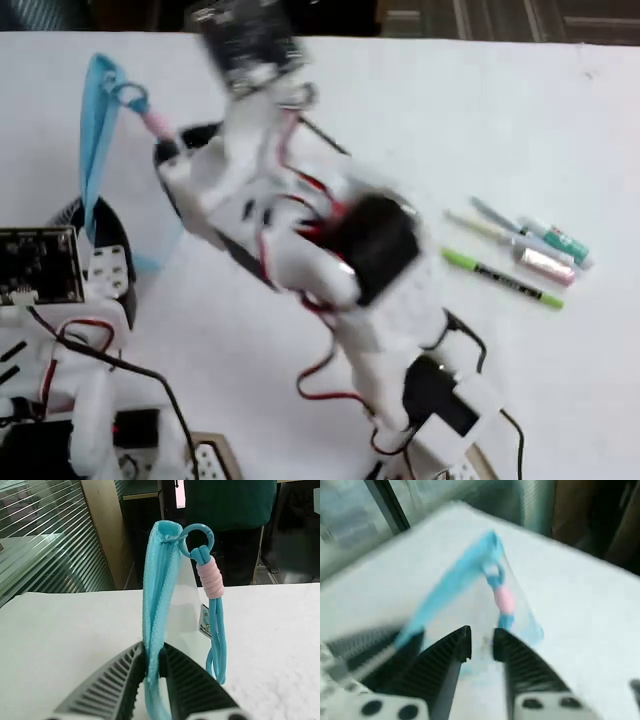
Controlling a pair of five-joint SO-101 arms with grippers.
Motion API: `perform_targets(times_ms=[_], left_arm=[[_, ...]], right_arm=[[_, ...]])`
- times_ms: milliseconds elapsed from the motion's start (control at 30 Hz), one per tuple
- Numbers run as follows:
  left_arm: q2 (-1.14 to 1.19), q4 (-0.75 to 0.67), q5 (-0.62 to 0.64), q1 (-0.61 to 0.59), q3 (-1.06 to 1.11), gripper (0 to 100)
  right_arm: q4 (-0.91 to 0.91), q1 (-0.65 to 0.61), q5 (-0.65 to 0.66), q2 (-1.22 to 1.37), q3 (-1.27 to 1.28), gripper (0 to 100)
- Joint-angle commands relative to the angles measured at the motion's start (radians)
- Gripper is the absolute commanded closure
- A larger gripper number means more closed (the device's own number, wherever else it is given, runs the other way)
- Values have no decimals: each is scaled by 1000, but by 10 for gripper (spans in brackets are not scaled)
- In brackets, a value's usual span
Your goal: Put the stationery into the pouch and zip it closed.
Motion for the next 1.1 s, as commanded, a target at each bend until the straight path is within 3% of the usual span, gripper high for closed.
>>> perform_targets(times_ms=[0, 100, 267, 367, 467, 633, 700, 900, 1067], left_arm=[[-10, -9, 2, -8, -14, 977], [-10, -9, 3, -8, -14, 977], [-10, -9, 3, -8, -15, 977], [-10, -9, 0, -8, -15, 977], [-10, -9, 0, -8, -15, 977], [-10, -9, 0, -8, -15, 977], [-10, -9, 0, -8, -15, 977], [-10, -9, 2, -8, -15, 977], [-10, -9, -2, -8, -15, 977]], right_arm=[[51, 33, 104, -27, 183, 734], [85, 53, 252, -50, 338, 678], [28, 58, 262, -211, 569, 718], [-102, 67, 264, -325, 796, 720], [-375, 101, 259, -446, 1117, 720], [-1098, 128, 258, -644, 1657, 720], [-1299, 108, 252, -671, 1775, 721], [-1501, 142, 29, -532, 1722, 720], [-1523, 145, 3, -329, 1588, 720]])
